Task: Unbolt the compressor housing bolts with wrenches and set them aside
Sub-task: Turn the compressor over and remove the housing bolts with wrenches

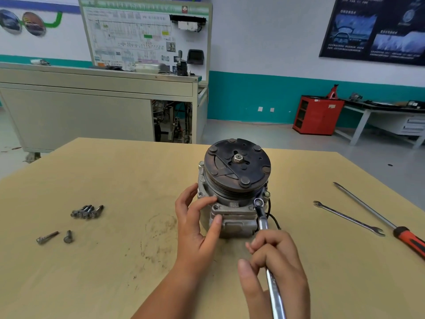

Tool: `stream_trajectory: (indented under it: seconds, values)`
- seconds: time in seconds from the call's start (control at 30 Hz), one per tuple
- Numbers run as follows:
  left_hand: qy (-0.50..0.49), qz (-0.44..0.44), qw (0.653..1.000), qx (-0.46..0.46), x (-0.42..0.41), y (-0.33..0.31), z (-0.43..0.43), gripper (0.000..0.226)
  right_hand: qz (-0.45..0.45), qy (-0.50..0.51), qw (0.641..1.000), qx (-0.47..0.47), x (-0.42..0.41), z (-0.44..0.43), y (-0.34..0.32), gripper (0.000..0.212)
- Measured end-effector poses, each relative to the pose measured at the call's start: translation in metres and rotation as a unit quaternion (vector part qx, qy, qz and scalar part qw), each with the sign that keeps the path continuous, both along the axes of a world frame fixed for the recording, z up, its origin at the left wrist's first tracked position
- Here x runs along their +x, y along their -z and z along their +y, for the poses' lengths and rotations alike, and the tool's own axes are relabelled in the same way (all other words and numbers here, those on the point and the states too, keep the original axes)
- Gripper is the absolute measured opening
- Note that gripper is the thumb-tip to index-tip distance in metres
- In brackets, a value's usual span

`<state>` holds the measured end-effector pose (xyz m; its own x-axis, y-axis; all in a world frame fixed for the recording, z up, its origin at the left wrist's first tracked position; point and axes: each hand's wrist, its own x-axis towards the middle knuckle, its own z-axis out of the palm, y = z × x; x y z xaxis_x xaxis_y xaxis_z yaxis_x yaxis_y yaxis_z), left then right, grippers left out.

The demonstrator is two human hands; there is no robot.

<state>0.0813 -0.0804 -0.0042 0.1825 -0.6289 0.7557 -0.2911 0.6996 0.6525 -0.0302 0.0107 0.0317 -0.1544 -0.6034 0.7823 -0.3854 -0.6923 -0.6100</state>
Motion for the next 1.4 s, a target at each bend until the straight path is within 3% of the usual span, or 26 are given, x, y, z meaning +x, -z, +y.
stream_trajectory:
  seconds: [0.07,0.1,0.17,0.2,0.27,0.33,0.4,0.47,0.53,0.57,0.67,0.73,0.77,0.83,0.87,0.93,0.97,1.0,1.03,1.07,1.1,1.13,1.23,1.4]
  values:
    - [0.003,0.003,1.000,0.000,0.000,0.000,0.000,0.027,-0.043,-0.015,0.999,0.015,-0.002,-0.001,-0.003,0.022]
    - [0.007,0.006,1.000,0.002,-0.001,-0.001,0.000,0.028,-0.108,-0.036,0.993,0.034,-0.007,-0.004,-0.005,0.022]
    - [0.015,0.009,1.000,0.008,-0.001,-0.001,0.000,0.031,-0.264,-0.119,0.953,0.088,-0.022,-0.011,-0.008,0.027]
    - [0.018,0.010,1.000,0.009,-0.002,-0.001,0.000,0.034,-0.295,-0.141,0.940,0.093,-0.029,-0.014,-0.008,0.033]
    - [0.017,0.009,1.000,0.006,-0.002,0.000,-0.001,0.038,-0.251,-0.126,0.957,0.070,-0.031,-0.014,-0.009,0.038]
    - [0.013,0.004,1.000,-0.002,-0.002,0.001,-0.002,0.041,-0.151,-0.081,0.983,0.061,-0.028,-0.010,-0.003,0.034]
    - [0.011,0.003,1.000,-0.003,-0.002,0.002,-0.003,0.042,-0.145,-0.104,0.981,0.076,-0.035,-0.012,-0.006,0.033]
    - [0.017,0.007,1.000,0.000,-0.002,0.003,-0.004,0.043,-0.252,-0.240,0.930,0.116,-0.059,-0.027,-0.022,0.037]
    - [0.016,0.003,1.000,-0.003,-0.002,0.003,-0.005,0.044,-0.348,-0.406,0.825,0.184,-0.084,-0.054,-0.041,0.042]
    - [0.014,0.001,1.000,-0.007,-0.002,0.004,-0.006,0.044,-0.364,-0.436,0.792,0.222,-0.092,-0.072,-0.050,0.045]
    - [0.019,0.007,1.000,-0.009,-0.002,0.004,-0.007,0.044,-0.291,-0.434,0.788,0.325,-0.093,-0.117,-0.078,0.057]
    - [0.020,0.005,1.000,-0.007,-0.002,0.003,-0.007,0.044,-0.282,-0.476,0.752,0.358,-0.090,-0.132,-0.084,0.056]
    - [0.019,0.002,1.000,-0.008,-0.002,0.003,-0.007,0.044,-0.311,-0.515,0.715,0.357,-0.093,-0.134,-0.081,0.053]
    - [0.014,0.002,1.000,-0.009,-0.002,0.003,-0.007,0.044,-0.397,-0.617,0.605,0.309,-0.102,-0.127,-0.067,0.047]
    - [0.012,0.004,1.000,-0.010,-0.003,0.003,-0.007,0.044,-0.422,-0.649,0.575,0.266,-0.107,-0.118,-0.059,0.047]
    - [0.008,0.004,1.000,-0.011,-0.003,0.004,-0.009,0.044,-0.422,-0.691,0.559,0.175,-0.107,-0.090,-0.043,0.041]
    - [0.007,0.005,1.000,-0.012,-0.003,0.005,-0.009,0.044,-0.418,-0.692,0.577,0.116,-0.101,-0.076,-0.035,0.037]
    - [0.008,0.006,1.000,-0.011,-0.003,0.005,-0.009,0.044,-0.418,-0.660,0.621,0.063,-0.093,-0.061,-0.029,0.034]
    - [0.008,0.006,1.000,-0.010,-0.004,0.005,-0.009,0.044,-0.391,-0.585,0.709,0.029,-0.081,-0.049,-0.022,0.035]
    - [0.009,0.007,1.000,-0.008,-0.004,0.004,-0.009,0.044,-0.341,-0.436,0.833,0.019,-0.066,-0.039,-0.020,0.031]
    - [0.010,0.006,1.000,-0.006,-0.004,0.004,-0.009,0.044,-0.272,-0.275,0.922,0.001,-0.052,-0.035,-0.021,0.025]
    - [0.010,0.006,1.000,-0.007,-0.004,0.005,-0.008,0.044,-0.185,-0.159,0.969,-0.026,-0.041,-0.028,-0.022,0.025]
    - [0.007,0.004,1.000,-0.016,-0.003,0.006,-0.008,0.044,-0.047,-0.063,0.994,-0.079,-0.014,-0.012,-0.010,0.030]
    - [0.006,0.002,1.000,-0.019,-0.002,0.007,-0.008,0.049,-0.017,-0.035,0.998,-0.058,-0.003,-0.009,0.003,0.032]
